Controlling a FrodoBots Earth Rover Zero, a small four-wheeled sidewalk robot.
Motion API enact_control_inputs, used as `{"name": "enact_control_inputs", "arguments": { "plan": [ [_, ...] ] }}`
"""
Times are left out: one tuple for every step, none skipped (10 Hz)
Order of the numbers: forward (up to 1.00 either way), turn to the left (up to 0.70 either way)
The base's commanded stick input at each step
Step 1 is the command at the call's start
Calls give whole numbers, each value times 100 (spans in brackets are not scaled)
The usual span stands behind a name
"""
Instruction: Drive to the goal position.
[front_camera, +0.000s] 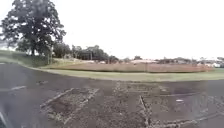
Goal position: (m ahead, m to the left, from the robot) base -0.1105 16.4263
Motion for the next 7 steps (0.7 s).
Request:
{"name": "enact_control_inputs", "arguments": {
  "plan": [
    [70, 36],
    [70, 36],
    [70, 36],
    [70, 36],
    [70, 36],
    [70, 36],
    [70, 36]
  ]
}}
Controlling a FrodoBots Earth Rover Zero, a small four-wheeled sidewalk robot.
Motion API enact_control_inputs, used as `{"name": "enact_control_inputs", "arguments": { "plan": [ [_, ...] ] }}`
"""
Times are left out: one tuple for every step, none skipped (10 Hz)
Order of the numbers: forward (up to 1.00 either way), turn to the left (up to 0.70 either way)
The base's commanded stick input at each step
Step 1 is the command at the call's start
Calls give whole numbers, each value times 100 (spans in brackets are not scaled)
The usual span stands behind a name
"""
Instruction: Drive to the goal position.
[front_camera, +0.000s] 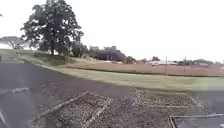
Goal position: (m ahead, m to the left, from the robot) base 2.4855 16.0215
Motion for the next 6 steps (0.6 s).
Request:
{"name": "enact_control_inputs", "arguments": {
  "plan": [
    [70, 36],
    [70, 36],
    [70, 36],
    [70, 36],
    [70, 36],
    [70, 36]
  ]
}}
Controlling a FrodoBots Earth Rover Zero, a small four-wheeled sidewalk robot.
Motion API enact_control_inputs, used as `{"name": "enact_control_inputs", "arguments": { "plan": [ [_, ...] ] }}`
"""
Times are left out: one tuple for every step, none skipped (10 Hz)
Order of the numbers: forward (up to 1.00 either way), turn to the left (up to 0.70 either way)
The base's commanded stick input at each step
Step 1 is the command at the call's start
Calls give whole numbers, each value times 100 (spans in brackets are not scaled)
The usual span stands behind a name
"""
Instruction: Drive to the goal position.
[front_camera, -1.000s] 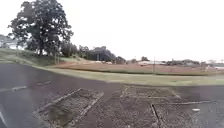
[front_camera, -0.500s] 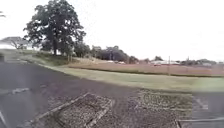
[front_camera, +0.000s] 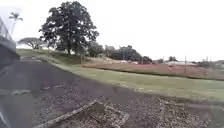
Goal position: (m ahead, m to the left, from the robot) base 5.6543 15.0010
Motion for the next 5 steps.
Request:
{"name": "enact_control_inputs", "arguments": {
  "plan": [
    [70, 36],
    [70, 36],
    [70, 36],
    [70, 36],
    [70, 36]
  ]
}}
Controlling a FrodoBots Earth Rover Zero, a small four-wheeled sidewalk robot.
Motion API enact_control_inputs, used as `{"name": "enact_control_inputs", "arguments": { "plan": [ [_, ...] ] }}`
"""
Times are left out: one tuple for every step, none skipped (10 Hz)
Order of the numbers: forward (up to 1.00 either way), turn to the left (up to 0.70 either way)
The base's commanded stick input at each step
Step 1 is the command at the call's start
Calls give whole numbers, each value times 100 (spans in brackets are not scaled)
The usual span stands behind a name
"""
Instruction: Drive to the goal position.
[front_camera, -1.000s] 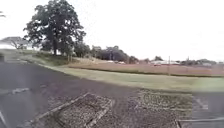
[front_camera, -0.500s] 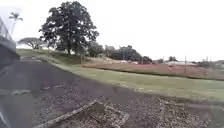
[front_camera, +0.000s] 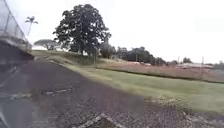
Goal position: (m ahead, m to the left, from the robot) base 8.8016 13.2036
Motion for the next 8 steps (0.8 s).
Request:
{"name": "enact_control_inputs", "arguments": {
  "plan": [
    [70, 36],
    [70, 36],
    [70, 36],
    [70, 36],
    [70, 36],
    [70, 36],
    [70, 36],
    [70, 36]
  ]
}}
